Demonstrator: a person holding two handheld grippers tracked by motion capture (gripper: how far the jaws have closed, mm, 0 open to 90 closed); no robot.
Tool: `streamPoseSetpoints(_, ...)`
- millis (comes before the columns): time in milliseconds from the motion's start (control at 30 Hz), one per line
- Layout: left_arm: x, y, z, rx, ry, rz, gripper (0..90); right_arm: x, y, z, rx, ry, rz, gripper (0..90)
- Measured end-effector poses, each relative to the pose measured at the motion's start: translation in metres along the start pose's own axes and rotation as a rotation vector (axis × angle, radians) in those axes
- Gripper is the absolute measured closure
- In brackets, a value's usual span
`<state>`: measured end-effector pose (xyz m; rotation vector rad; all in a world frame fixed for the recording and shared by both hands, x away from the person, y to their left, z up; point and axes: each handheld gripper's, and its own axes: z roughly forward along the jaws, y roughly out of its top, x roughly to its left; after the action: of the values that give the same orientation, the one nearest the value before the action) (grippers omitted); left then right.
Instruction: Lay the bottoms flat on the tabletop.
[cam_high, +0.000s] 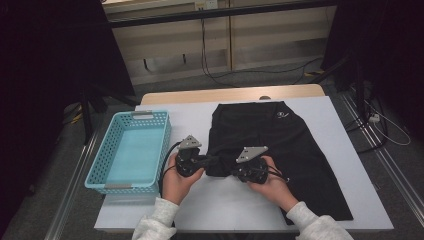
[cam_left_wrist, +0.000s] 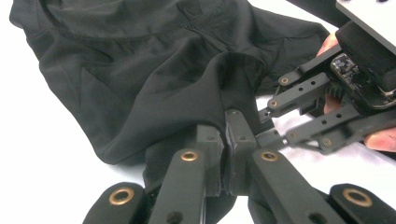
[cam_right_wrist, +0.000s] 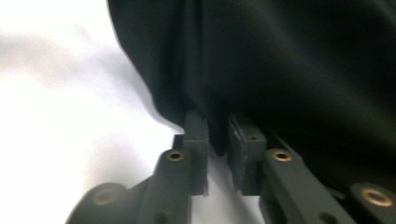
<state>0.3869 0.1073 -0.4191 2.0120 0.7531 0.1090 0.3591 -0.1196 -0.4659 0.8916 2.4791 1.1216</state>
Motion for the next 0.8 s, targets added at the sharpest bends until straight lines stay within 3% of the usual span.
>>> streamPoseSetpoints(100,-0.001,0.001,-0.001,-0.003,0.01,0.007,85.7,-0.003,-0.001,0.0,-0.012,0.005,0.005,89.9)
streamPoseSetpoints(300,0.0,0.002,-0.006,-0.006,0.033,0.022,84.6,0.0,0.001,-0.009,-0.025,0.035,-0.008,90.0)
streamPoseSetpoints(567,0.004,0.001,-0.006,-0.014,0.05,0.019,84.7,0.013,0.008,-0.034,-0.062,0.092,-0.037,90.0)
streamPoseSetpoints(800,0.005,-0.007,0.006,0.031,0.053,0.018,80.8,0.009,0.011,-0.045,-0.11,0.123,0.042,90.0)
